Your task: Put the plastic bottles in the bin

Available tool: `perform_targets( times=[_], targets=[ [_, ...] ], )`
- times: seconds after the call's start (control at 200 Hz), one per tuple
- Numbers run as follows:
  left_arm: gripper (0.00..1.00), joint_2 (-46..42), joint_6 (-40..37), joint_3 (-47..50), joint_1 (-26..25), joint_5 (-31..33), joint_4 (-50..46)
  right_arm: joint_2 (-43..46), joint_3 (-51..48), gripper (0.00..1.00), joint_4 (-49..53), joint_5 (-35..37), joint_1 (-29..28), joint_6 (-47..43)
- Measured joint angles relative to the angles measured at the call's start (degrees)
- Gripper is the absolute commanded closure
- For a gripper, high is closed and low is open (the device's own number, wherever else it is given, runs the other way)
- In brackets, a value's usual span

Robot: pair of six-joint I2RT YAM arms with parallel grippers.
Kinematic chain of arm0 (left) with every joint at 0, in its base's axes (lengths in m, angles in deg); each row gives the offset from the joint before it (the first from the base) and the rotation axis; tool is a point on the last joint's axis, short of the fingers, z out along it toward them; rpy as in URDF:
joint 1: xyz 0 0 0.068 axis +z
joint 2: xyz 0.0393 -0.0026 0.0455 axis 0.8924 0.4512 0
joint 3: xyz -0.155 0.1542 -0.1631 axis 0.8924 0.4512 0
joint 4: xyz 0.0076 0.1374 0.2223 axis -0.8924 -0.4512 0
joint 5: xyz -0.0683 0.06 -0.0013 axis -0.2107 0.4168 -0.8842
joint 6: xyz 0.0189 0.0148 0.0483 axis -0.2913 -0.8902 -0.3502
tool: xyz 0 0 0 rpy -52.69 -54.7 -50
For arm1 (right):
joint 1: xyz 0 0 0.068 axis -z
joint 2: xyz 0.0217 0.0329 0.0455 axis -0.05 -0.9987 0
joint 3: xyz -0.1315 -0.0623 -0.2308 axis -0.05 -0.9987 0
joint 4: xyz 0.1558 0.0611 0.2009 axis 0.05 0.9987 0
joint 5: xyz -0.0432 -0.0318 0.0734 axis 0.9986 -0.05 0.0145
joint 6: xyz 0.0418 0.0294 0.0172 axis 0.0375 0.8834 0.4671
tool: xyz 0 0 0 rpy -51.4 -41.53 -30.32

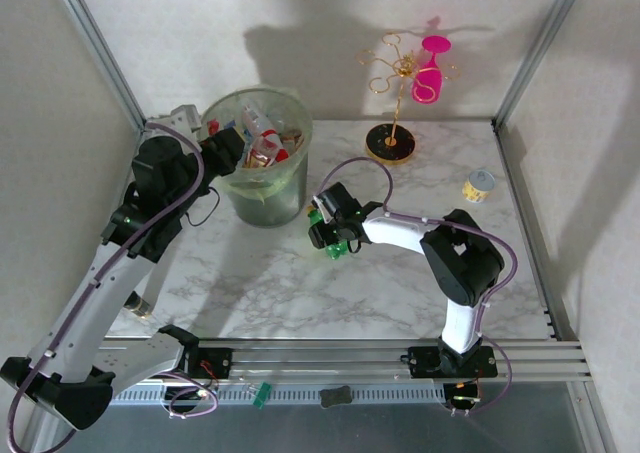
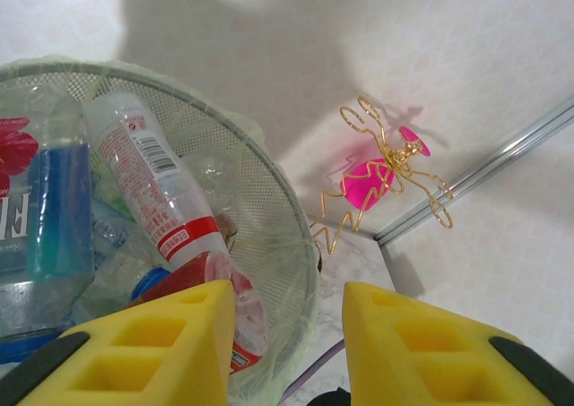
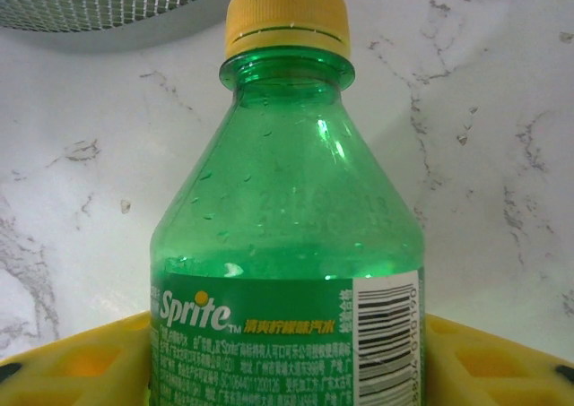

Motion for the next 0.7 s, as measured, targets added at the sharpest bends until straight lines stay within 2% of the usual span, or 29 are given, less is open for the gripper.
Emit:
perform_targets(
  times=[0.36,0.521,0.701],
  targets=[
    [0.63,-5.1,-0.1,4.2,-0.1,2.3,-0.9,14.9,1.3,0.52,5.2,2.4,-0.1,0.6],
    [0.63,-7.2,-0.5,5.7,-0.1,4.5,-1.9,20.0,8.7,0.52,7.1,2.8,-0.1,0.7],
    [0.63,-8.5,-1.0,5.9,-0.1,7.7,-2.9,21.0,20.3,0.53,7.6,1.2,-0.1,1.3]
  ],
)
